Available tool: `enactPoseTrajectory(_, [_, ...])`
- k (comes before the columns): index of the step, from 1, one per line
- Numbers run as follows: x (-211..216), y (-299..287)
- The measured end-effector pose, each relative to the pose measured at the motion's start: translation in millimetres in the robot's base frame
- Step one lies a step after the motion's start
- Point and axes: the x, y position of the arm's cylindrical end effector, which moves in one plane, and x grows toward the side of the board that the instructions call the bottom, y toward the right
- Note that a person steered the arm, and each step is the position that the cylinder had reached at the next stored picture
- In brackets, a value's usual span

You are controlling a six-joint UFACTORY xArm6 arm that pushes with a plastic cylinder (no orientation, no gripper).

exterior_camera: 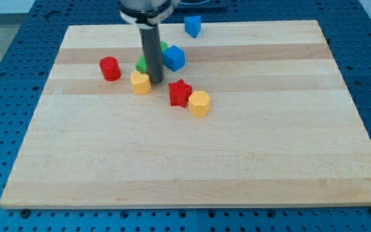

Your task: Push the blue cube towards the blue triangle

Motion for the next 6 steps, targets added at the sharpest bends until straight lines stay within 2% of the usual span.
enactPoseTrajectory(1, [-26, -3])
enactPoseTrajectory(2, [-41, 22])
enactPoseTrajectory(3, [-35, 41])
enactPoseTrajectory(4, [-10, 42])
enactPoseTrajectory(5, [-12, 59])
enactPoseTrajectory(6, [-42, 77])
